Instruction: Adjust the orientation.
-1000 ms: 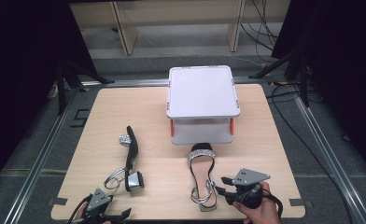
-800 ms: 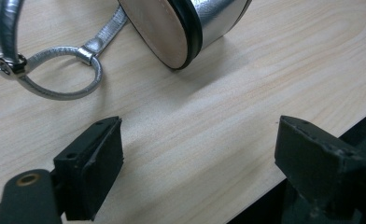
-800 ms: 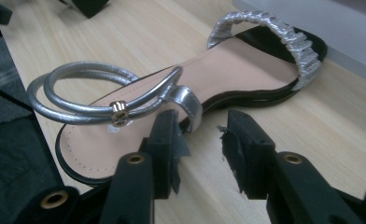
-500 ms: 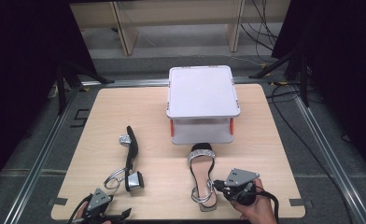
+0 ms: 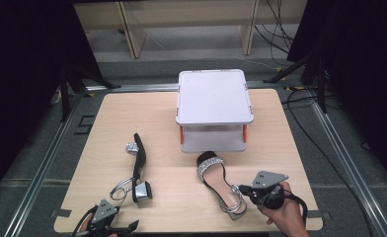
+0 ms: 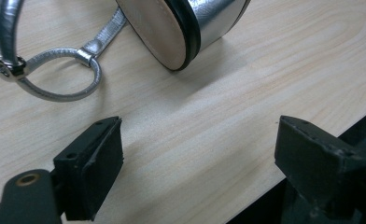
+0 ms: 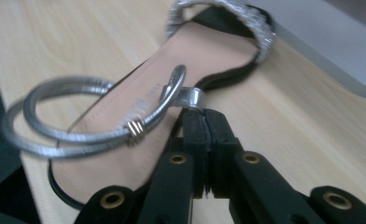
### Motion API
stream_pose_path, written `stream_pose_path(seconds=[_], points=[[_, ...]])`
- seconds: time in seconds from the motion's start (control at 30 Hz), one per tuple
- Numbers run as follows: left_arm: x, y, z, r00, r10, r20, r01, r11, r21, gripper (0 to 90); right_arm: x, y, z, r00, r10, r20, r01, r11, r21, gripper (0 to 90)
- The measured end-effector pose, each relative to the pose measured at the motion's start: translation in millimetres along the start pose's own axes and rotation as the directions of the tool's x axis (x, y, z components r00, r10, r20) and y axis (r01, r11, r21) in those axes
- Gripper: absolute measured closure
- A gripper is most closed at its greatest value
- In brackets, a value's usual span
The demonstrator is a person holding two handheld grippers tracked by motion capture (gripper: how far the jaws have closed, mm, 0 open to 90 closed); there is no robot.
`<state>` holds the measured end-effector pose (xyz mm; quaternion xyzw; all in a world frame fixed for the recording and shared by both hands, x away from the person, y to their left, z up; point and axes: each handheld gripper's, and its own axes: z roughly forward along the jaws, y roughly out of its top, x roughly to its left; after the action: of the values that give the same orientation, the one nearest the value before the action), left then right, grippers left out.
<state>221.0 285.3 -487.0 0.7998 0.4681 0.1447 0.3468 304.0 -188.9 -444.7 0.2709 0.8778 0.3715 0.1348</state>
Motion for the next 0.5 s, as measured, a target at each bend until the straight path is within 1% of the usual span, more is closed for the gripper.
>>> stream_pose_path(seconds=[0.03, 0.07, 0.1, 0.13, 0.17, 0.2, 0.23, 0.27, 0.3, 0.37, 0.4, 0.43, 0.47, 0.5], points=[[0.9, 0.0, 0.6, 0.9999, 0.007, -0.014, -0.007, 1.0000, 0.004, 15.2, -3.5, -0.9, -0.9, 0.9999, 0.006, 0.009, -0.006, 1.000, 0.000, 88.8], [1.3, 0.2, 0.6, 0.9998, 0.011, -0.018, -0.011, 0.9999, 0.009, 15.2, -7.8, -1.5, -1.3, 0.9999, 0.003, 0.016, -0.003, 1.000, -0.004, 88.9], [1.3, 0.2, 0.9, 0.9998, 0.010, -0.017, -0.010, 0.9999, 0.009, 15.2, -12.9, -2.0, -1.3, 0.9998, 0.009, 0.018, -0.008, 1.000, -0.007, 88.9], [1.4, 0.3, 1.2, 0.9997, 0.017, -0.015, -0.017, 0.9998, 0.012, 15.2, -16.0, -2.2, -1.0, 0.9997, 0.018, 0.014, -0.018, 1.000, -0.007, 88.9], [0.7, 0.5, 0.5, 0.9999, 0.012, -0.003, -0.012, 0.9998, 0.016, 15.2, -19.4, -2.5, -0.5, 0.9995, 0.026, 0.017, -0.026, 1.000, -0.009, 88.9], [1.4, 0.1, 0.8, 0.9998, 0.019, -0.011, -0.019, 0.9998, 0.007, 15.2, -22.4, -2.7, -0.2, 0.9993, 0.034, 0.015, -0.034, 0.999, -0.012, 88.9], [1.3, 0.3, 0.5, 0.9998, 0.010, -0.017, -0.010, 0.9999, 0.008, 15.2, -24.9, -2.7, -0.1, 0.9993, 0.037, 0.012, -0.036, 0.999, -0.012, 88.9], [1.3, 0.3, 0.5, 0.9998, 0.010, -0.017, -0.010, 0.9999, 0.008, 15.2, -26.1, -2.8, 0.0, 0.9995, 0.028, 0.013, -0.028, 1.000, -0.014, 88.8], [1.9, 0.4, 0.3, 0.9998, 0.001, -0.020, -0.001, 1.0000, 0.000, 15.2, -25.9, -3.2, -0.9, 0.9993, 0.034, 0.014, -0.034, 0.999, -0.012, 88.4], [2.0, 0.2, 0.5, 0.9998, -0.002, -0.019, 0.002, 1.0000, 0.003, 15.2, -25.8, -3.4, -2.0, 0.9990, 0.043, 0.011, -0.043, 0.999, -0.012, 87.7], [1.8, 0.0, 0.5, 1.0000, 0.000, -0.006, 0.000, 1.0000, -0.003, 15.3, -28.3, -3.7, -10.1, 0.9973, 0.070, 0.022, -0.069, 0.997, -0.040, 79.8], [2.1, 0.4, 0.0, 1.0000, 0.001, -0.005, -0.001, 1.0000, 0.003, 15.2, -29.9, -4.0, -15.5, 0.9949, 0.092, 0.042, -0.089, 0.994, -0.063, 76.2], [2.1, 0.4, 0.0, 1.0000, 0.001, -0.005, -0.001, 1.0000, 0.003, 15.2, -29.9, -4.0, -15.5, 0.9949, 0.092, 0.042, -0.089, 0.994, -0.063, 76.2], [3.2, 0.9, 0.9, 0.9999, 0.001, -0.012, -0.001, 1.0000, 0.002, 15.2, -30.9, -3.9, -27.3, 0.9889, 0.103, 0.107, -0.093, 0.991, -0.091, 68.9]])
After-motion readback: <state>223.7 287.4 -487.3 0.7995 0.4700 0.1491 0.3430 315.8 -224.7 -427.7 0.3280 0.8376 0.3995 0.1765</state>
